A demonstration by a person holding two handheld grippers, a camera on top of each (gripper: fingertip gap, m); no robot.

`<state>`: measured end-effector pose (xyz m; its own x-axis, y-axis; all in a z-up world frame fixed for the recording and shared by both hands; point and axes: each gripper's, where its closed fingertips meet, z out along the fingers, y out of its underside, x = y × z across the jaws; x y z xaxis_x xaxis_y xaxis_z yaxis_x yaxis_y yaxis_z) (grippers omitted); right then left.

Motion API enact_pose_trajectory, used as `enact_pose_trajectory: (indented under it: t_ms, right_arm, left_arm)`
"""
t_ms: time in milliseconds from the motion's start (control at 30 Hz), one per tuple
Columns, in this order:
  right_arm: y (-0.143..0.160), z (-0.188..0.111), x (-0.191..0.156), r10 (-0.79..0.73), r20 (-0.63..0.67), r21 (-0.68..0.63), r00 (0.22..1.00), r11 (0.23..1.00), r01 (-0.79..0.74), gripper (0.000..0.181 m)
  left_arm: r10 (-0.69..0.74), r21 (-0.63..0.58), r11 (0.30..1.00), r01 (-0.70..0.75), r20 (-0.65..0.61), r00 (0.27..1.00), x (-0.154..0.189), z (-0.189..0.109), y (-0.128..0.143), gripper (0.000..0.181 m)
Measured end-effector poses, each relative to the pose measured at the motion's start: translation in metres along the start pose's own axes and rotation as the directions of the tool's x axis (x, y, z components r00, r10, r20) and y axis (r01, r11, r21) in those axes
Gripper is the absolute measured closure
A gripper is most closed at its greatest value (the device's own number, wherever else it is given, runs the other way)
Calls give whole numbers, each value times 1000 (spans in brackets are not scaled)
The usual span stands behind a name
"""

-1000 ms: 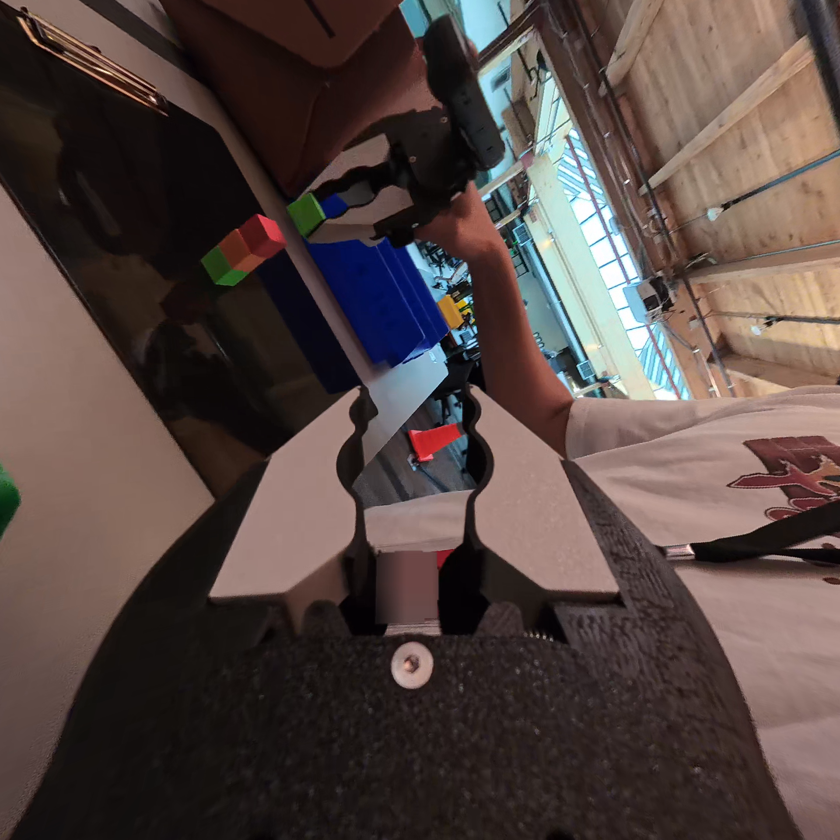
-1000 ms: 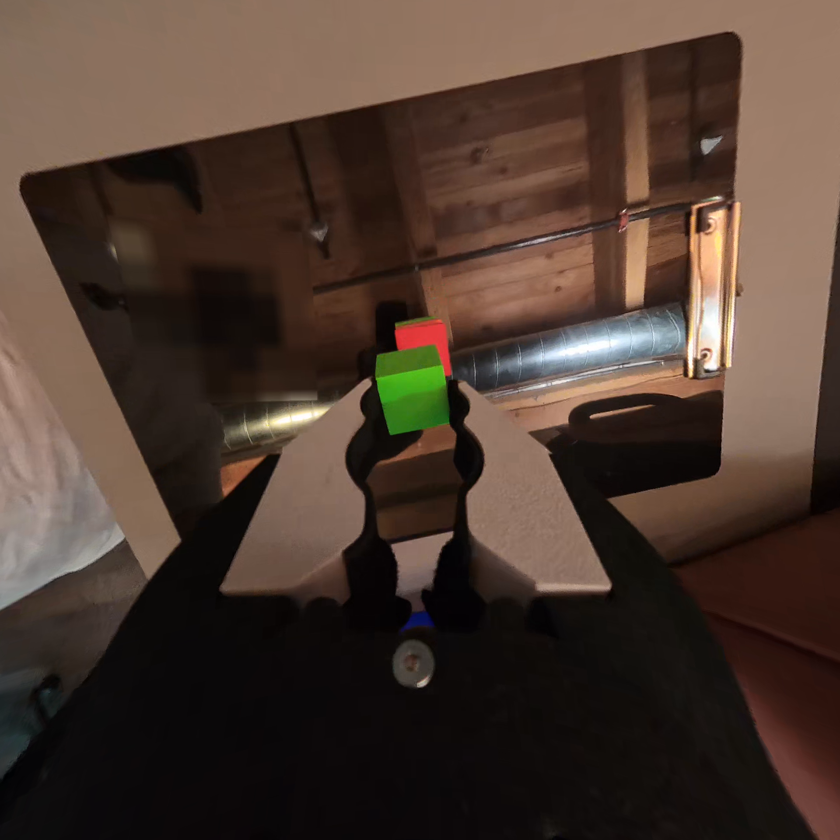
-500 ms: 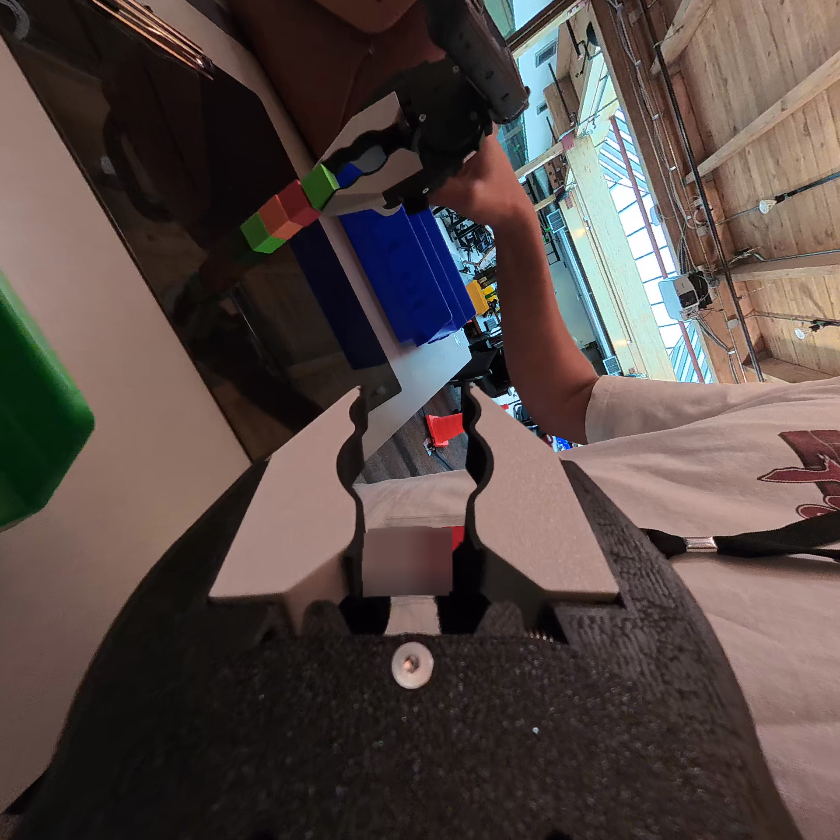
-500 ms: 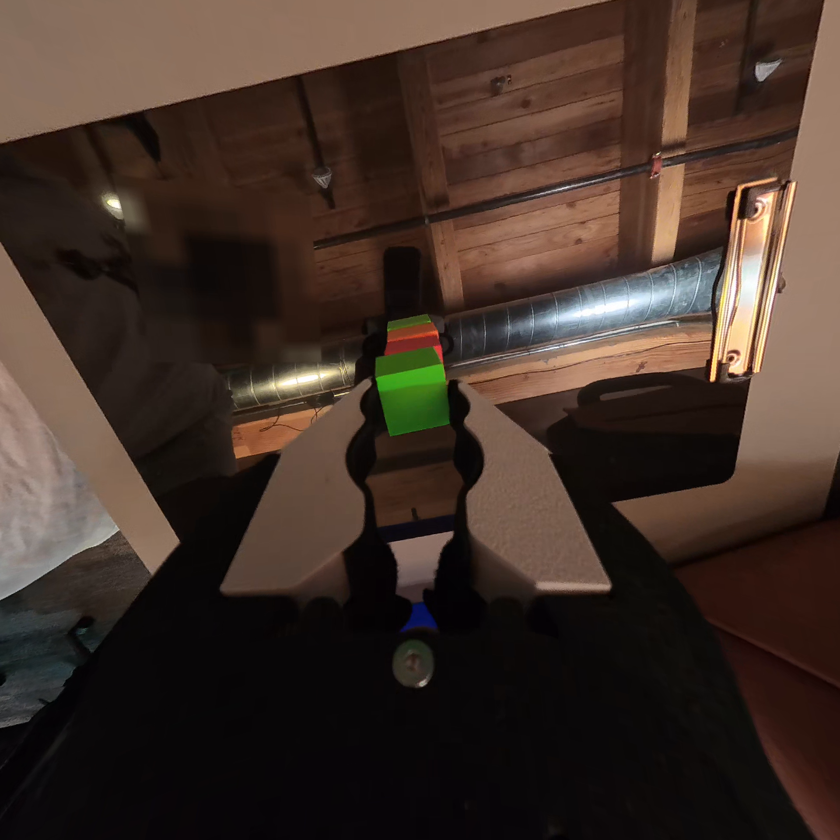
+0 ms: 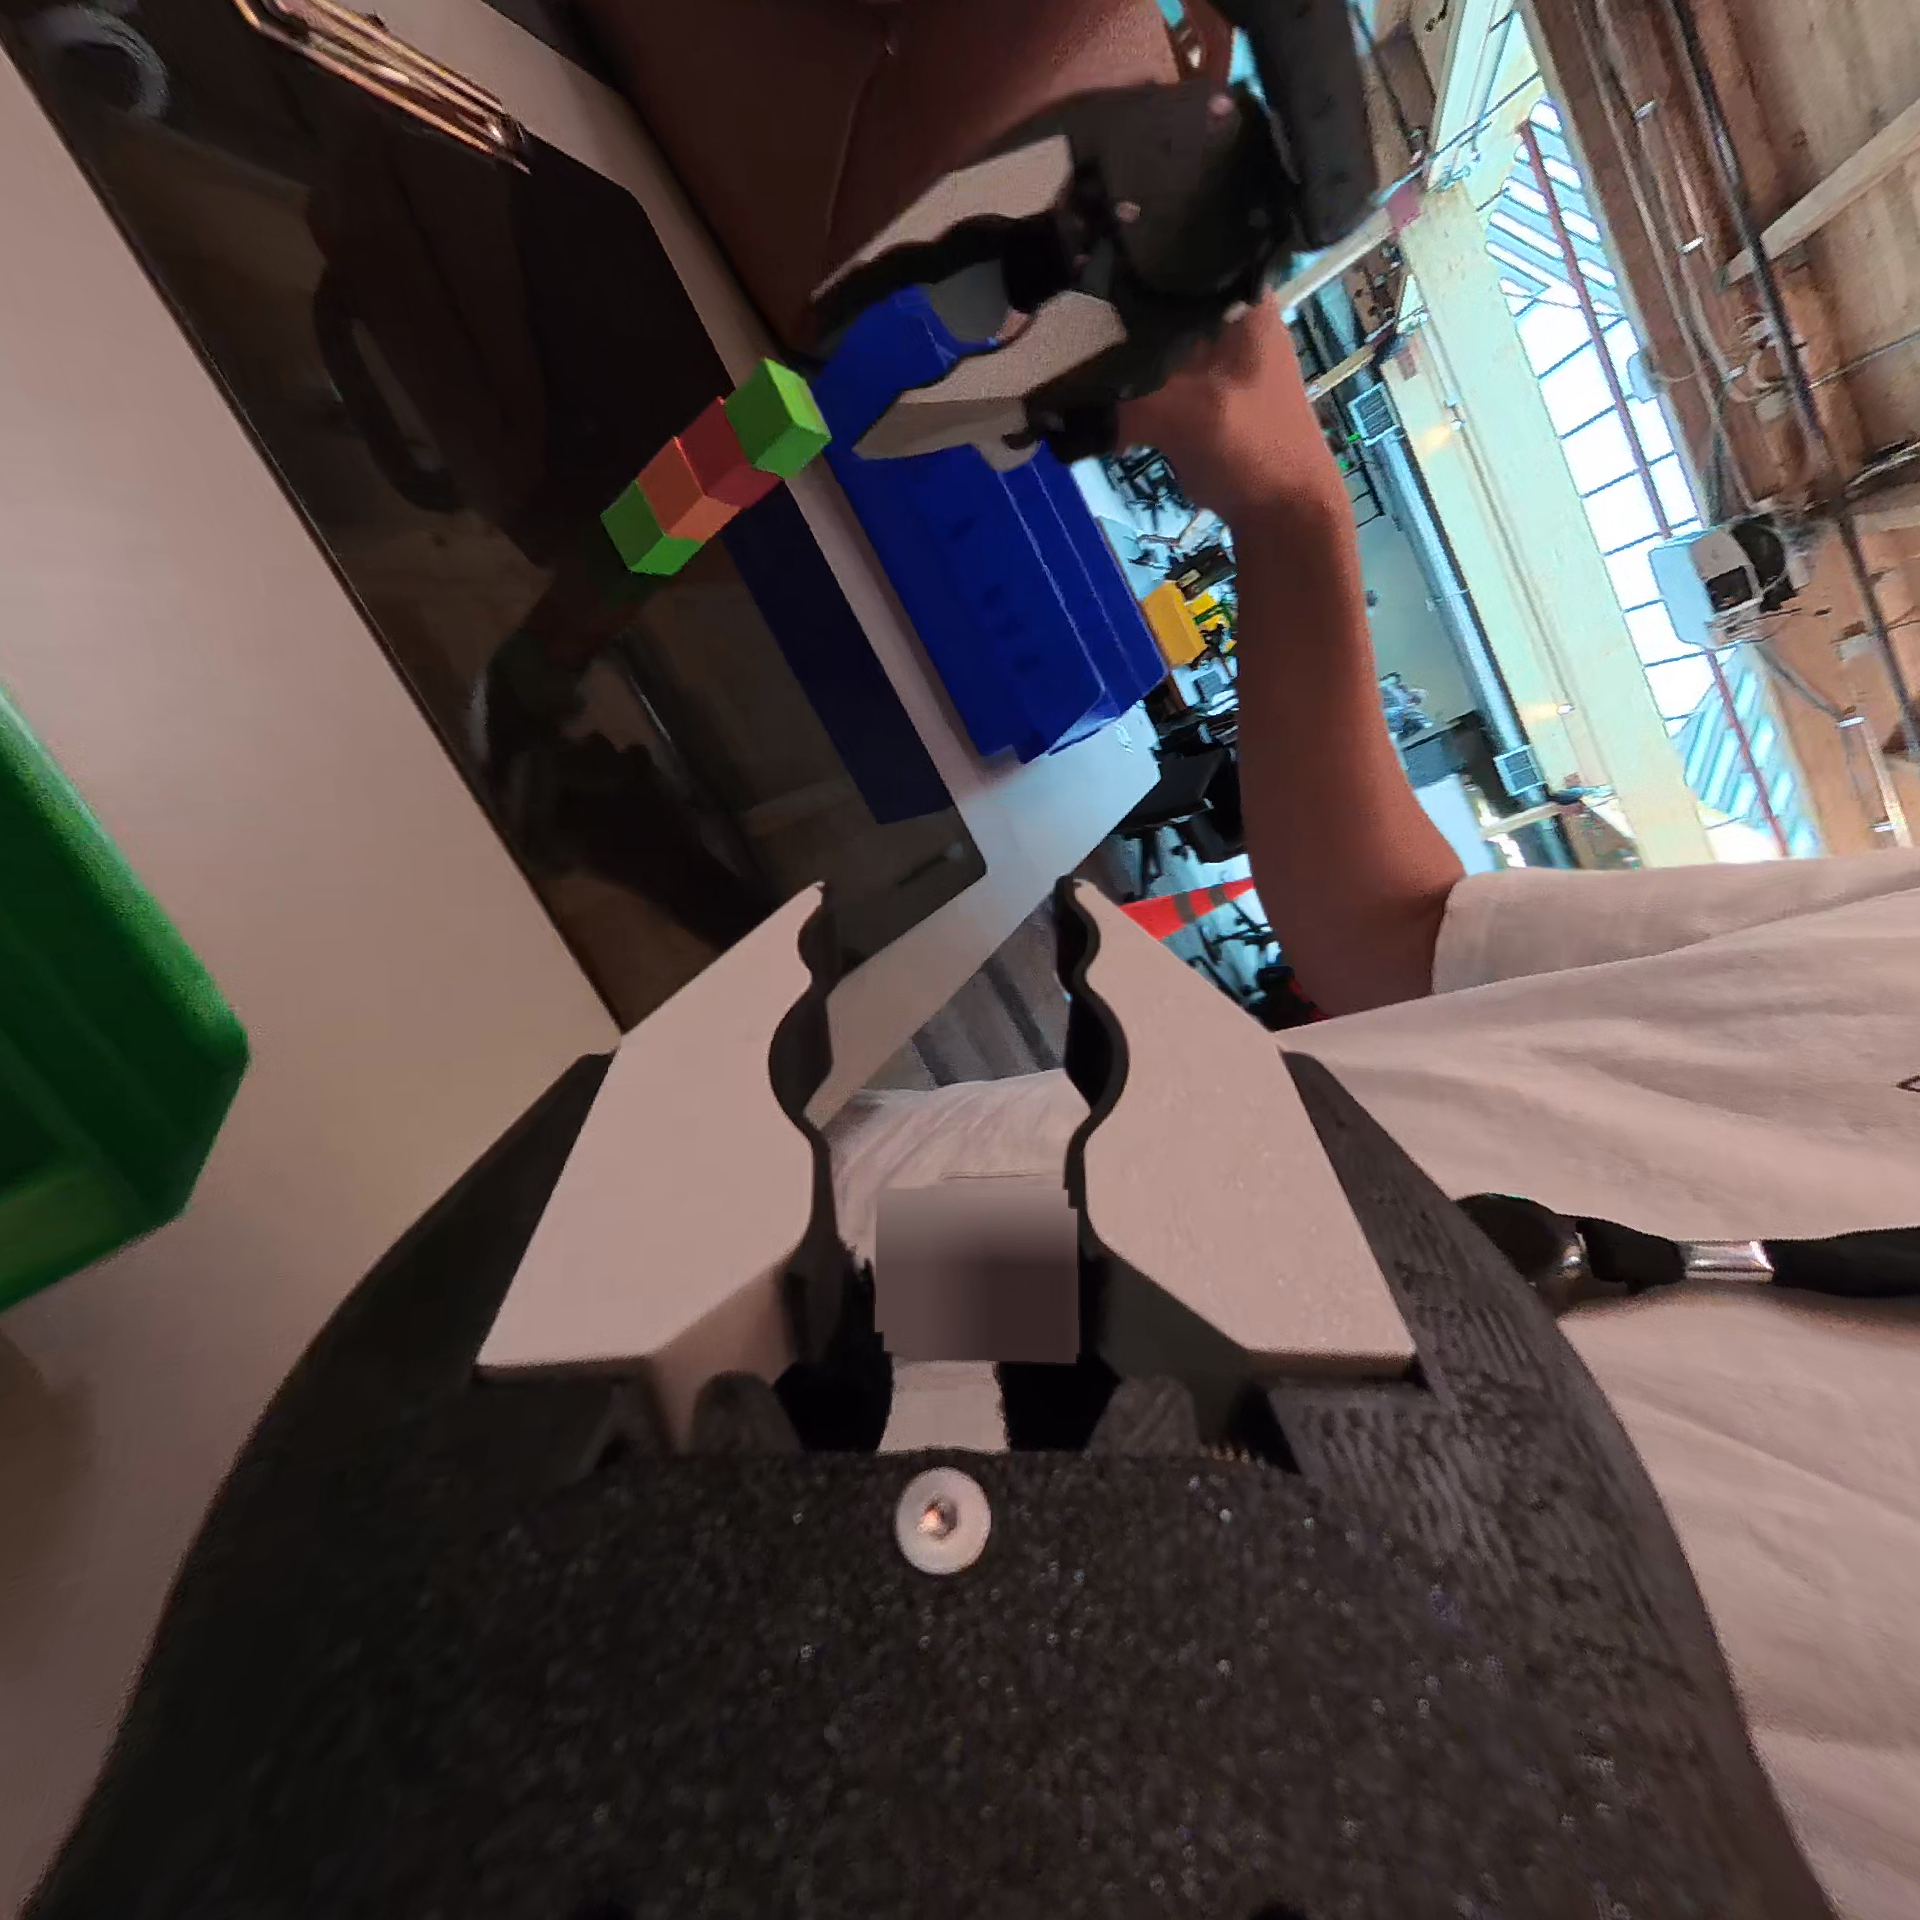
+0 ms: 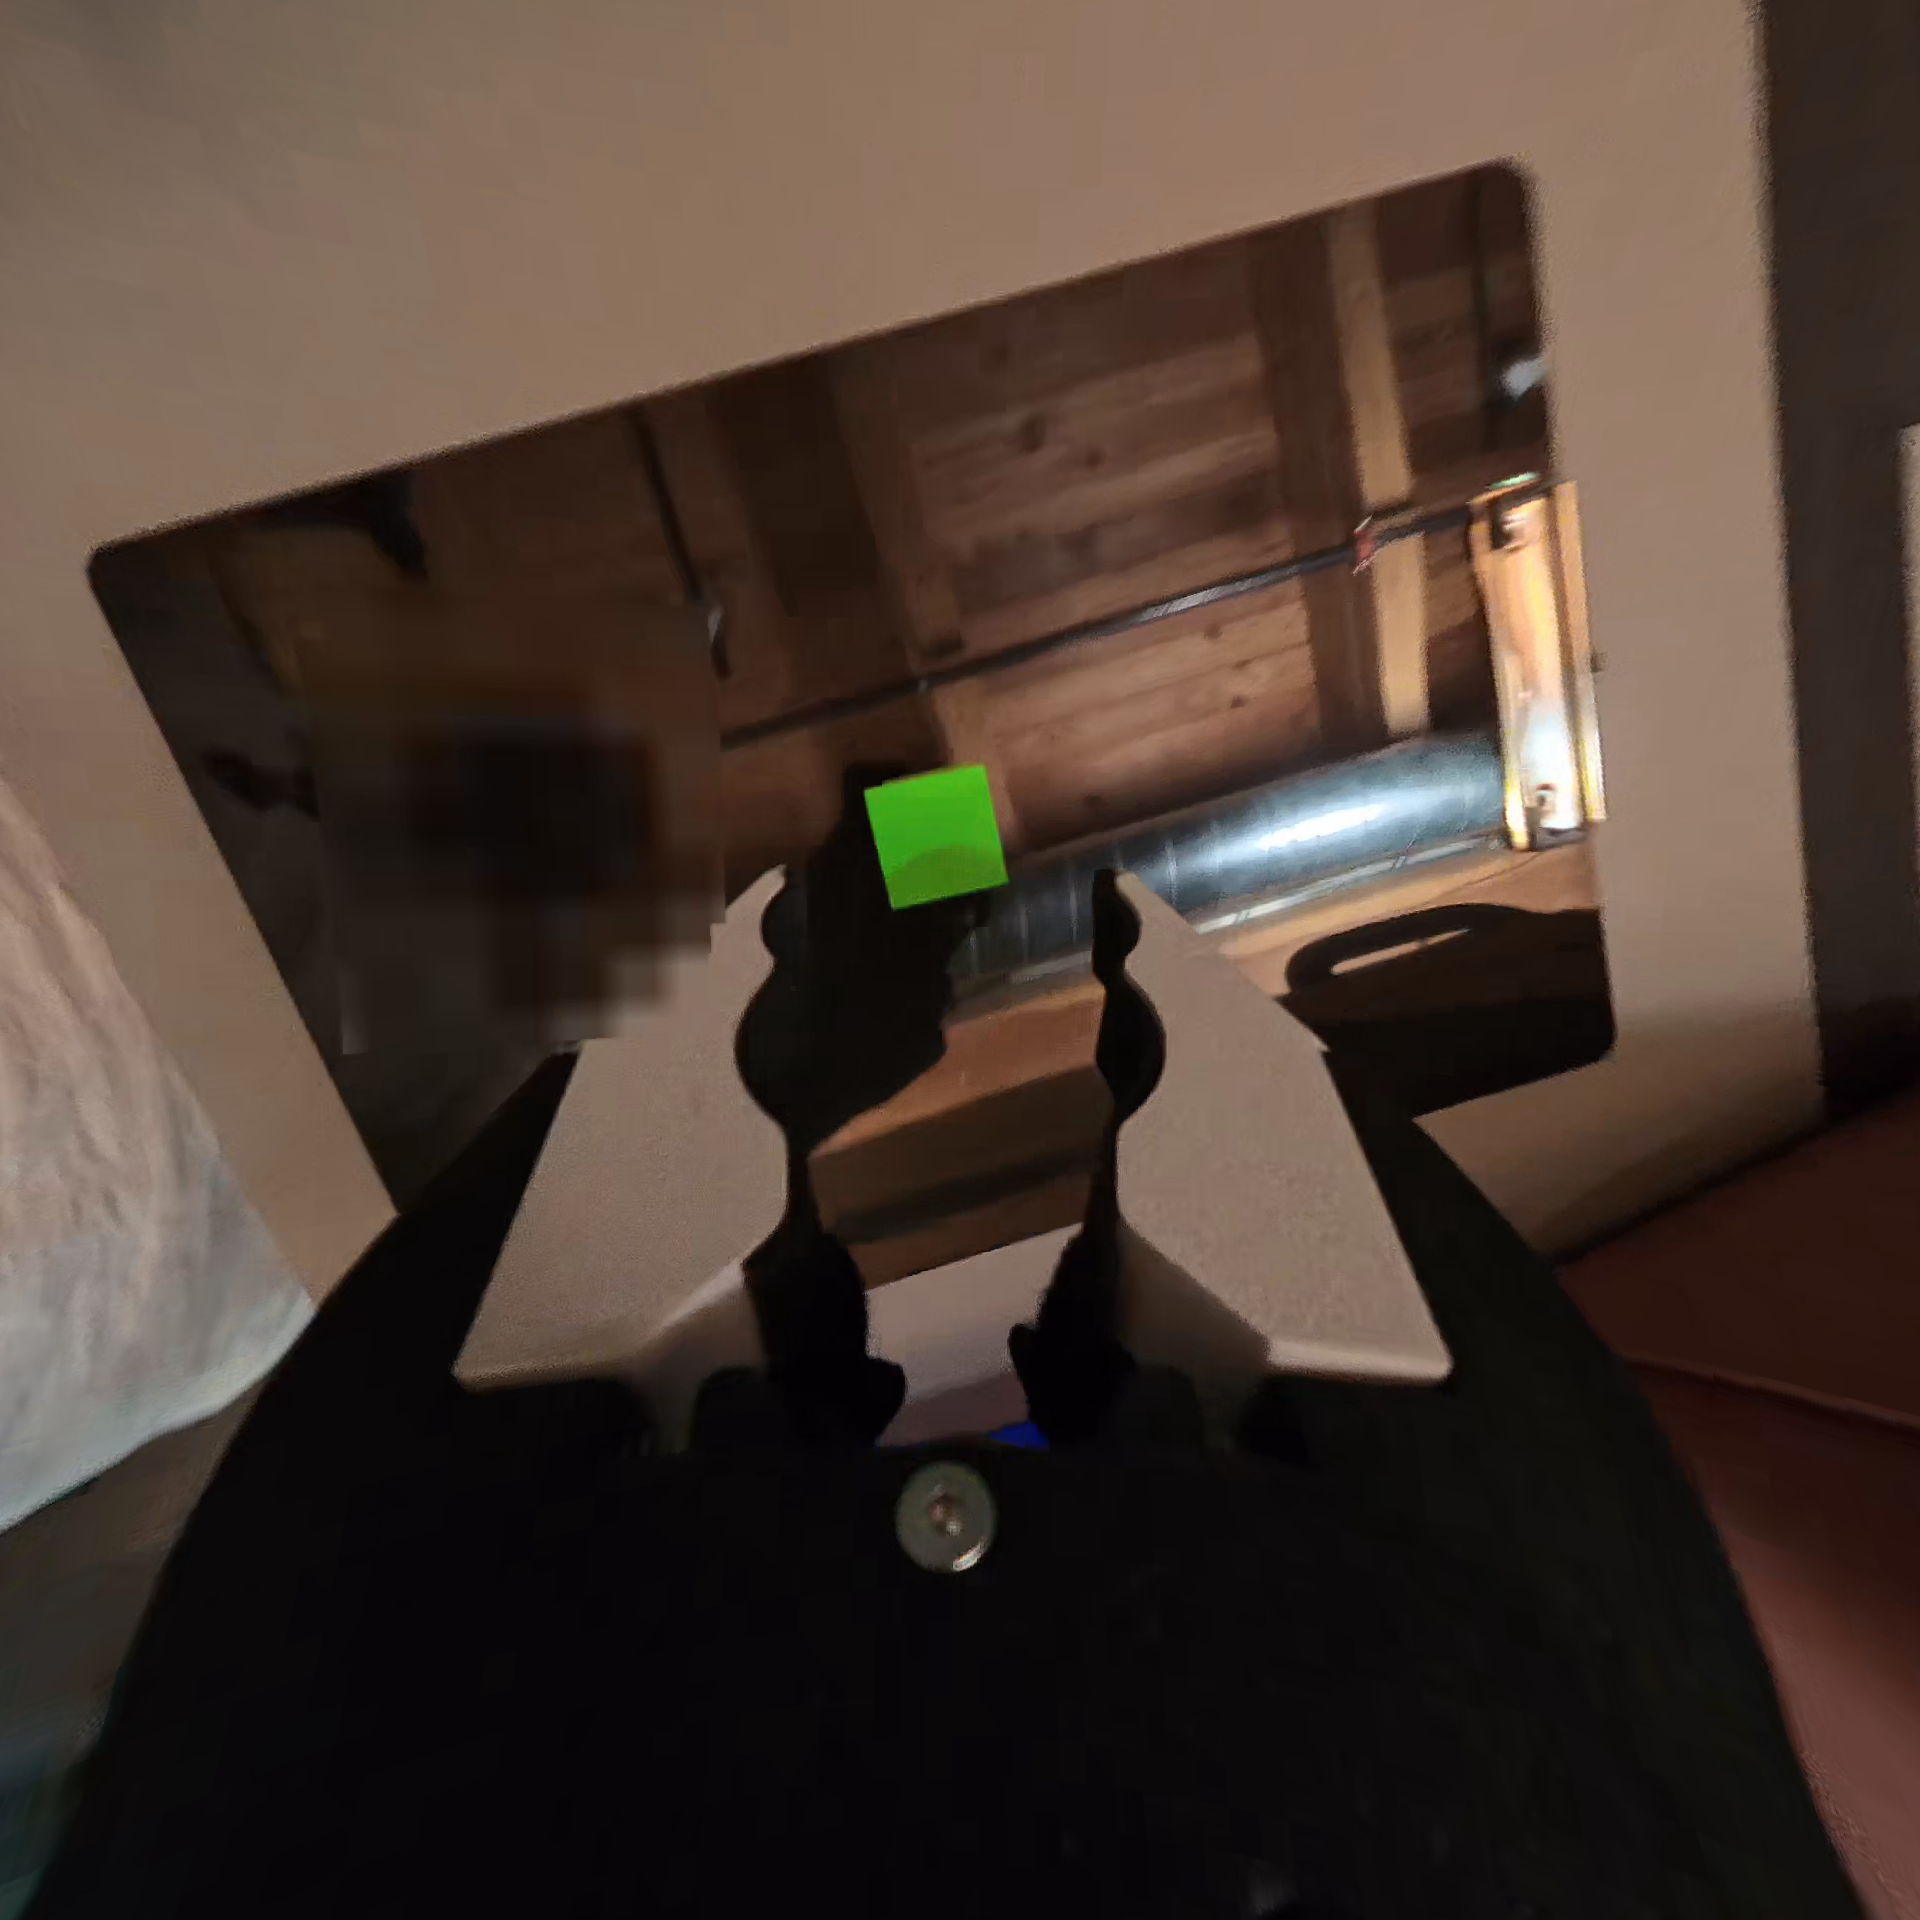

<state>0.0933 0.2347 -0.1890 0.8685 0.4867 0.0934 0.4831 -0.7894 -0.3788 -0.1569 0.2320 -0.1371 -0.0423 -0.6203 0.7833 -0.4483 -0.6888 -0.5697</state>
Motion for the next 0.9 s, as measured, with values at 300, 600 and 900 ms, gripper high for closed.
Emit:
enact_pose_trajectory:
  t_ms: [300,600,900]
  right_arm:
    - [25,-53,-55,323,-121,587,939,786,-195,86]
    - [59,-10,-153,477,102,634,873,645,-426,82]
    - [65,-18,-155,524,70,669,849,606,-429,84]
  left_arm:
    - [393,-39,906,-421,442,806,-27,16,-23,135]
    - [484,-49,860,-507,395,781,-29,69,-5,127]
    - [349,-78,937,-341,246,904,-19,96,4,127]
